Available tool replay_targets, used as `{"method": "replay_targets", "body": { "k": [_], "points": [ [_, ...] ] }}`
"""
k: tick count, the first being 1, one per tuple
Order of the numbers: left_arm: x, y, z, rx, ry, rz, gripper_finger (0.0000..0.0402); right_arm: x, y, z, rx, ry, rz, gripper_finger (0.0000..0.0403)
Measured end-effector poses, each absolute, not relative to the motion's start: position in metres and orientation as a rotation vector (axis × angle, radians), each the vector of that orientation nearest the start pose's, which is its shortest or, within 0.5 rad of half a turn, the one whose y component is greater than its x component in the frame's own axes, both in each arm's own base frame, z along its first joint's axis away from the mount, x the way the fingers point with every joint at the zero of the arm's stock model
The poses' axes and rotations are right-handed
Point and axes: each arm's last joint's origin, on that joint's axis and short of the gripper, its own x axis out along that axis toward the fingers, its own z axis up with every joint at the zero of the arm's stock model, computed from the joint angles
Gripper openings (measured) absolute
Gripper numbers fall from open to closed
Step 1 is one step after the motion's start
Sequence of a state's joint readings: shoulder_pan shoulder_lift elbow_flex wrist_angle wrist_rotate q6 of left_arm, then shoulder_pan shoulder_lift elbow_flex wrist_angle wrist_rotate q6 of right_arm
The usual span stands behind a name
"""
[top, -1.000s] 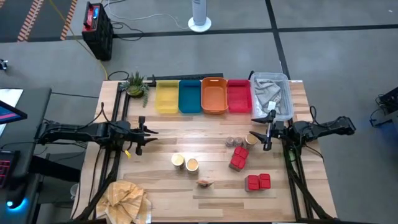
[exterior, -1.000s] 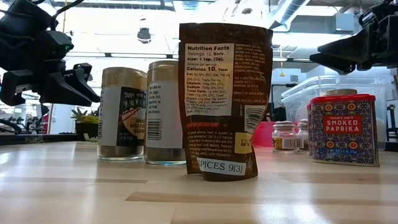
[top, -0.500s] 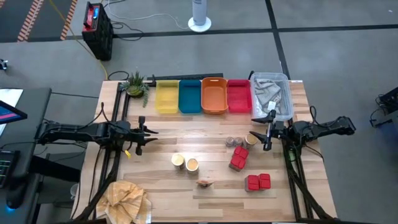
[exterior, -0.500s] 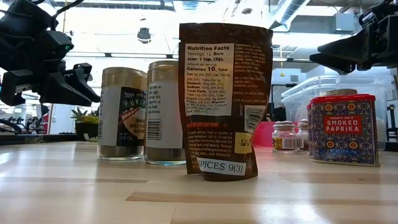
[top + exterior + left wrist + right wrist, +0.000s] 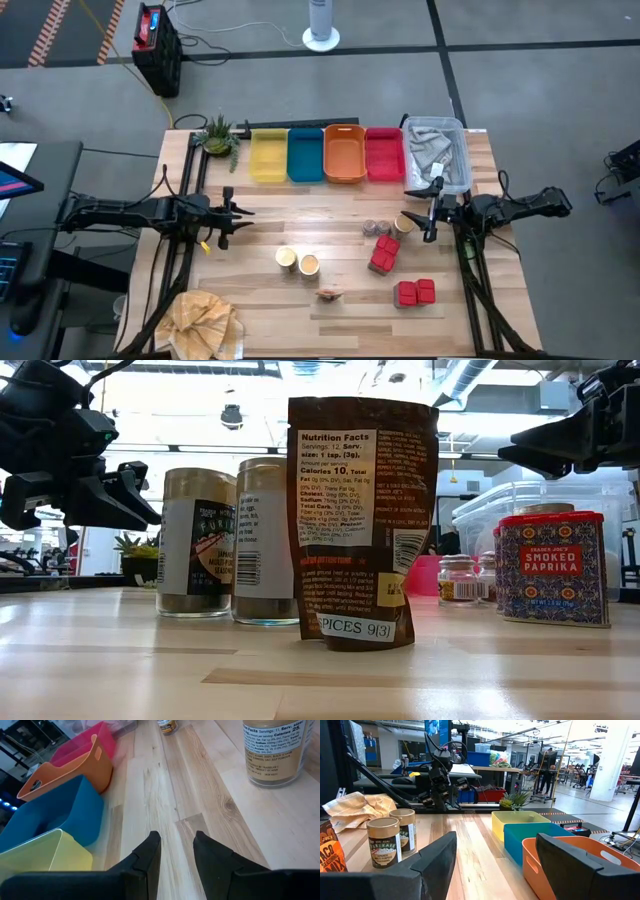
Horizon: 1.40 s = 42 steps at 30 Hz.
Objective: Sort spices by type
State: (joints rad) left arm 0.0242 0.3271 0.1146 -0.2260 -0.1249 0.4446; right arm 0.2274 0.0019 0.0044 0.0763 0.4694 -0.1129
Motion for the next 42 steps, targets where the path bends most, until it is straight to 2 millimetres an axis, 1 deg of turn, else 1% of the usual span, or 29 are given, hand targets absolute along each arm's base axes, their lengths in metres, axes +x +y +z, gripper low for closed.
{"method": "replay_targets", "body": {
  "k": [18,19,22,24,26,30,32,35,40,42],
  "points": [
    [0.1094,0.0062,0.1544,0.459,0.464,0.047,0.0106,0.0946,0.0084,0.172,-0.085,-0.06,-0.246,0.0299],
    [0.1094,0.0063,0.1544,0.479,0.464,0.045,0.0106,0.0947,0.0085,0.172,-0.085,-0.06,-0.246,0.0299],
    [0.1102,0.0079,0.1567,0.647,0.461,0.071,0.0106,0.0947,0.0085,0.172,-0.085,-0.06,-0.246,0.0299],
    [0.1108,0.0084,0.158,0.728,0.453,0.073,0.0106,0.0947,0.0085,0.172,-0.085,-0.061,-0.246,0.0299],
    [0.1111,0.0084,0.1584,0.764,0.448,0.067,0.0106,0.0947,0.0085,0.172,-0.085,-0.061,-0.246,0.0299],
    [0.1111,0.0084,0.1585,0.768,0.449,0.067,0.0106,0.0945,0.0084,0.1741,-0.073,-0.082,-0.247,0.0299],
    [0.1111,0.0084,0.1585,0.779,0.449,0.065,0.0106,0.0944,0.0087,0.1745,0.002,-0.096,-0.241,0.0299],
    [0.1111,0.0082,0.1585,0.771,0.447,0.062,0.0106,0.094,0.0091,0.1776,0.164,-0.144,-0.226,0.0299],
    [0.1114,0.0067,0.1586,0.679,0.423,0.03,0.0106,0.0941,0.0093,0.1768,0.252,-0.147,-0.215,0.0299],
    [0.1116,0.0056,0.1585,0.6,0.409,0.007,0.0106,0.094,0.0094,0.1781,0.253,-0.159,-0.208,0.0299]
  ]
}}
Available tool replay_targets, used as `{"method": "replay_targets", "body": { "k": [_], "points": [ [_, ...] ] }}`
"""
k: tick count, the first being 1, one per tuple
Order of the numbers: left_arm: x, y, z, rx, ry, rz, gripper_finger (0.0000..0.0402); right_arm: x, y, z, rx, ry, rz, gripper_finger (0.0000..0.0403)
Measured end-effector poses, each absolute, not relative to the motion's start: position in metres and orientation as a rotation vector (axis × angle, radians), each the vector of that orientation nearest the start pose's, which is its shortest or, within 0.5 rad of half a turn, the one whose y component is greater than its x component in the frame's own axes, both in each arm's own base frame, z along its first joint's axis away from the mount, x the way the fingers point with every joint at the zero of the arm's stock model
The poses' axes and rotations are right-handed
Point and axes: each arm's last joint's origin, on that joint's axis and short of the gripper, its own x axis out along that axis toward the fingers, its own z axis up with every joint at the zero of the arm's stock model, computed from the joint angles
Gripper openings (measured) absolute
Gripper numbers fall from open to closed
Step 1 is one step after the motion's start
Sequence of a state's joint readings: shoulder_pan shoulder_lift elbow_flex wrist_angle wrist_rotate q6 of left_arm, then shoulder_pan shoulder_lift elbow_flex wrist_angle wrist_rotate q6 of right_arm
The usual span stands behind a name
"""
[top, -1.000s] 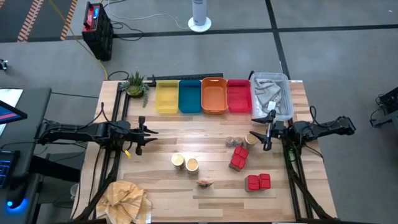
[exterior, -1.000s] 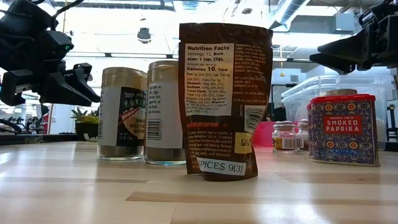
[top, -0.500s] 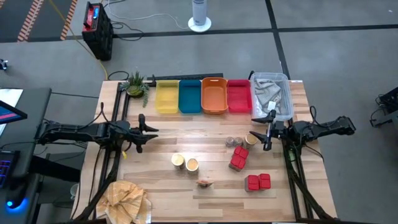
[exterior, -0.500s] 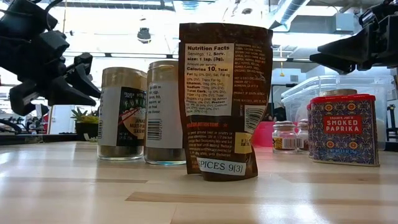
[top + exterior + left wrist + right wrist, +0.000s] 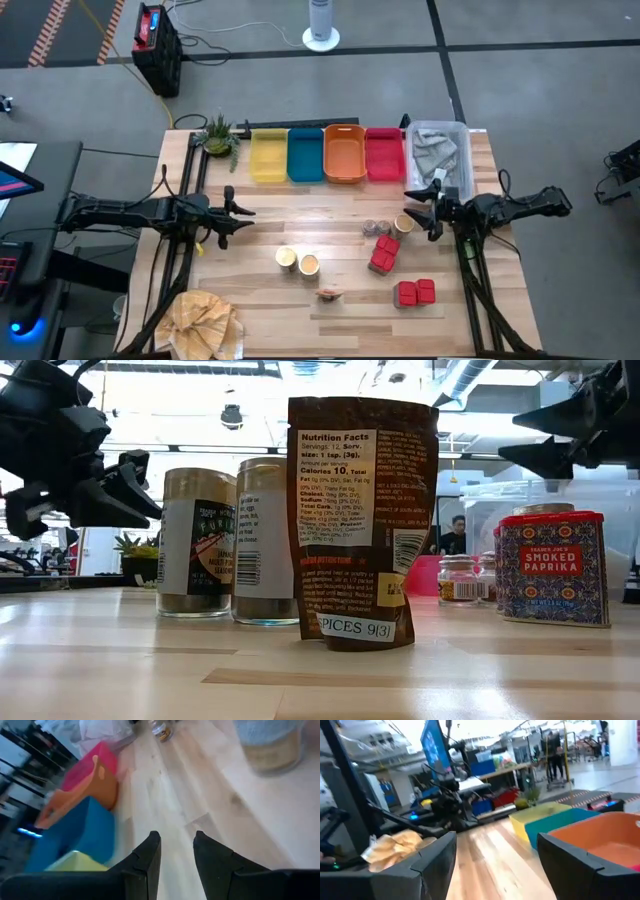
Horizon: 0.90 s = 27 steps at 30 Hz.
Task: Sort spices by type
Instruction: Put the left brown spice bottle into the red bin
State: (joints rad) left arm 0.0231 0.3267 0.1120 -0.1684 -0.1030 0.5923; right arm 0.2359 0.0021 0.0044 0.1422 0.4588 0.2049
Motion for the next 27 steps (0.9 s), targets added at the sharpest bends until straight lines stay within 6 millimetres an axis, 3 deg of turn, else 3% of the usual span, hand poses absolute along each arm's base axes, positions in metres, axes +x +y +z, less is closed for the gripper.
{"method": "replay_targets", "body": {
  "k": [4,9,13,20,27],
  "points": [
    [0.113,0.005,0.161,0.357,0.368,0.039,0.0106,0.094,0.009,0.18,0.262,-0.18,-0.211,0.0299],
    [0.114,0.005,0.166,0.184,0.304,0.075,0.0106,0.093,0.009,0.185,0.251,-0.202,-0.208,0.0299],
    [0.116,0.005,0.17,0.024,0.251,0.101,0.0106,0.089,0.009,0.201,0.201,-0.243,-0.196,0.0299],
    [0.117,0.005,0.174,-0.12,0.203,0.117,0.0106,0.083,0.012,0.226,0.086,-0.277,-0.155,0.0299],
    [0.116,0.005,0.172,-0.173,0.223,0.128,0.0106,0.1,0.022,0.233,-0.009,-0.068,-0.176,0.0299]
  ]
}}
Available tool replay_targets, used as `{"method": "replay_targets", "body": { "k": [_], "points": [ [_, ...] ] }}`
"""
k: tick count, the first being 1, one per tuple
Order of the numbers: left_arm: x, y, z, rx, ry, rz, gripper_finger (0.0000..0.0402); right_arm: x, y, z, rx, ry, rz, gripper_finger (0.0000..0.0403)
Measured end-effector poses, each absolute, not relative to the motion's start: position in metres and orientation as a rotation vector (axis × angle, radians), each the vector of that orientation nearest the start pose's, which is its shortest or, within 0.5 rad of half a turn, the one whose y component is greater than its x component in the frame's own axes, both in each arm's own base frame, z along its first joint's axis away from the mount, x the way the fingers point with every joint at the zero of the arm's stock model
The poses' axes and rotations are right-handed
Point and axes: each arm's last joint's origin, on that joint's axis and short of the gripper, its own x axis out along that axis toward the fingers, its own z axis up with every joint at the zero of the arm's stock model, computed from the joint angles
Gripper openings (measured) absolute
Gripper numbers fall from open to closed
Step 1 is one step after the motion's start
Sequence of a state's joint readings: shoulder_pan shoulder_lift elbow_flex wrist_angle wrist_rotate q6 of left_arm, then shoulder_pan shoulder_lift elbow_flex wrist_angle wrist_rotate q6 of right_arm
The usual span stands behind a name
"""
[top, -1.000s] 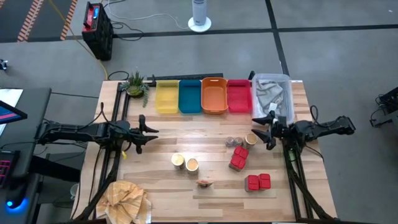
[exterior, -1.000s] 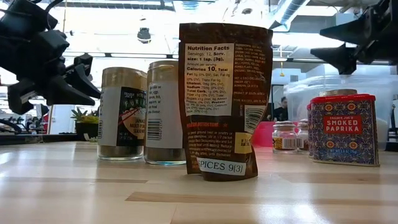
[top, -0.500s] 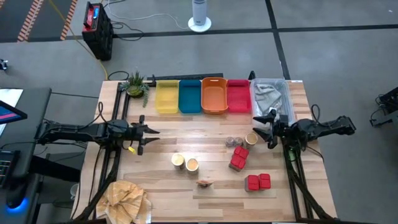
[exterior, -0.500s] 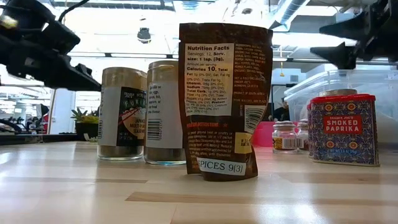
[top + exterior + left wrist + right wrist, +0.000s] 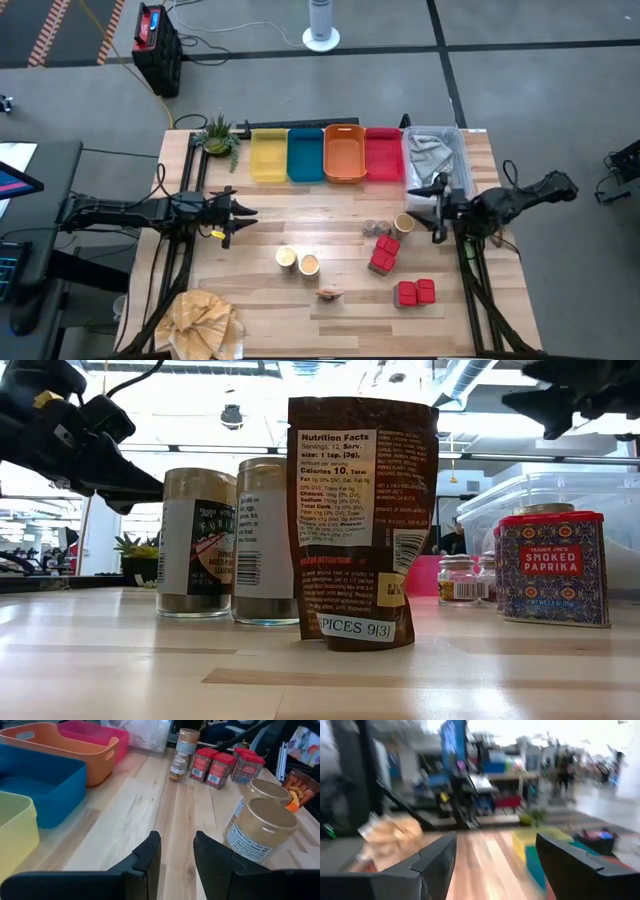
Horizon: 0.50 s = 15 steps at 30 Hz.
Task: Sort spices by type
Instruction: Put the left brown spice bottle into the red bin
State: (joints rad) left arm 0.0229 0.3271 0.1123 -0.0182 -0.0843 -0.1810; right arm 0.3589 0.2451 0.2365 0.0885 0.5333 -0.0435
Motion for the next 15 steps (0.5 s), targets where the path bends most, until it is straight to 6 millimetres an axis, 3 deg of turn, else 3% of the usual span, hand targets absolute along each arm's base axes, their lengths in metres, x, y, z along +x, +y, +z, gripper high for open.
{"method": "replay_targets", "body": {
  "k": [9,15],
  "points": [
    [0.116,0.005,0.173,-0.223,0.217,0.145,0.0106,0.134,0.042,0.259,-0.026,0.186,-0.164,0.0299],
    [0.117,0.007,0.176,-0.237,0.172,0.178,0.0106,0.168,0.054,0.274,-0.09,0.412,-0.198,0.0299]
  ]
}}
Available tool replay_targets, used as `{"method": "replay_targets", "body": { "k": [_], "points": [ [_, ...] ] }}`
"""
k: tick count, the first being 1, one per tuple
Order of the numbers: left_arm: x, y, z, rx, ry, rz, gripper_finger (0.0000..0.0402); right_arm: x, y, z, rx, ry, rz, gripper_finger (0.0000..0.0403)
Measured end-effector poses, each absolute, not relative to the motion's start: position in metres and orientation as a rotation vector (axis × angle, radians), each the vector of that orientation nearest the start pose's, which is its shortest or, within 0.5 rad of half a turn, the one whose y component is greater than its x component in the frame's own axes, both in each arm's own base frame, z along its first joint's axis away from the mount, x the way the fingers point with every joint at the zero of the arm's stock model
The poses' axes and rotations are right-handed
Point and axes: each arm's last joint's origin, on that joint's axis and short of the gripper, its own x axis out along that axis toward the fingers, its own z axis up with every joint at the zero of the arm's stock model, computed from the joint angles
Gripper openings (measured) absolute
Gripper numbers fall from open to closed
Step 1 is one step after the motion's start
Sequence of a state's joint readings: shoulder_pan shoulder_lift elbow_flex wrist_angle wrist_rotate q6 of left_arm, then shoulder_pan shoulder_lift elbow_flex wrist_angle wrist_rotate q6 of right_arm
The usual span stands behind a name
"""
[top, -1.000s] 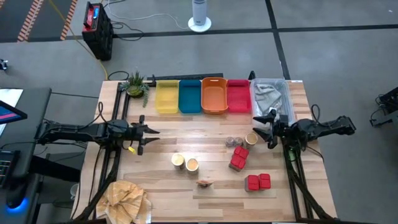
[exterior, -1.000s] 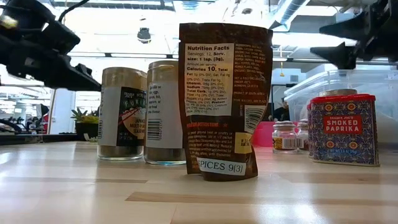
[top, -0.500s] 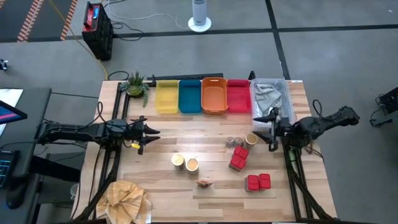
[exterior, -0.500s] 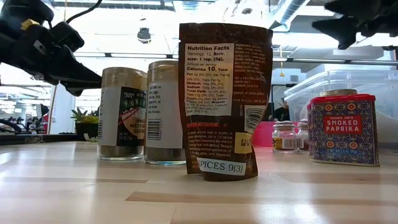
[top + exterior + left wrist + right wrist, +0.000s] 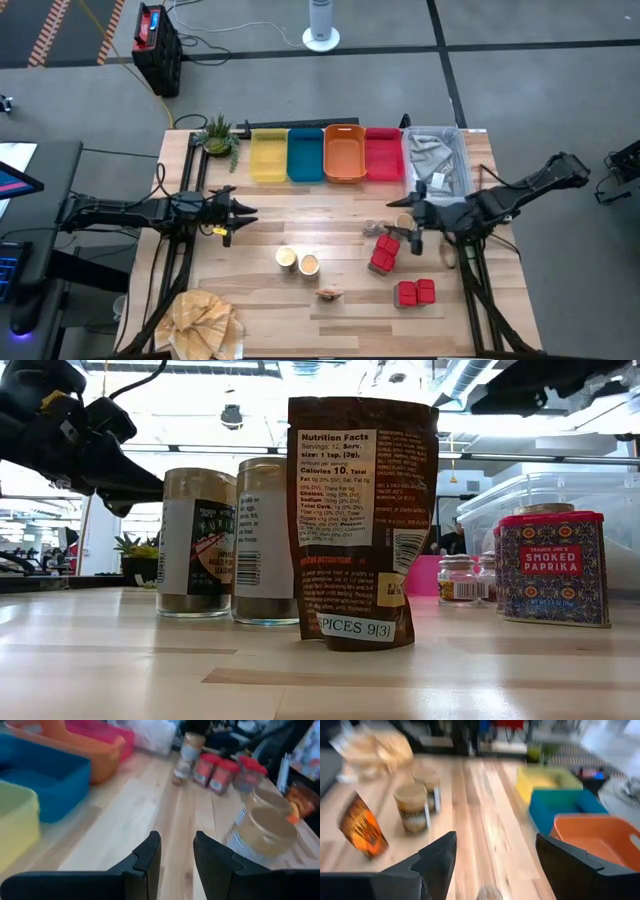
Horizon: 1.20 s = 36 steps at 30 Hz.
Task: Sort spices by type
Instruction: Put the left brown spice bottle into the red bin
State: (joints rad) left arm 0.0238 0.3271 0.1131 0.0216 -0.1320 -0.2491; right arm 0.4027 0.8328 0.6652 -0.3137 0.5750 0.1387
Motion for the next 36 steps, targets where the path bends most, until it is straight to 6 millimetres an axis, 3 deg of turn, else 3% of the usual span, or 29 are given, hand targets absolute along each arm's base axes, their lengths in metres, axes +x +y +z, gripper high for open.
{"method": "replay_targets", "body": {
  "k": [6,15,23,29,36],
  "points": [
    [0.118,0.008,0.199,-0.248,-0.003,0.199,0.0106,0.203,0.055,0.281,-0.112,0.666,-0.266,0.0299],
    [0.137,-0.005,0.228,-0.198,0.129,0.103,0.011,0.256,0.036,0.267,-0.075,0.952,-0.24,0.0299],
    [0.169,-0.027,0.254,-0.009,0.191,-0.018,0.0154,0.276,0.033,0.246,-0.169,1.12,-0.211,0.0304],
    [0.189,-0.034,0.267,-0.005,0.21,-0.026,0.019,0.285,0.033,0.23,-0.163,1.201,-0.145,0.0345],
    [0.208,-0.036,0.278,0.015,0.22,0.03,0.0196,0.292,0.028,0.206,-0.147,1.325,-0.11,0.0385]
  ]
}}
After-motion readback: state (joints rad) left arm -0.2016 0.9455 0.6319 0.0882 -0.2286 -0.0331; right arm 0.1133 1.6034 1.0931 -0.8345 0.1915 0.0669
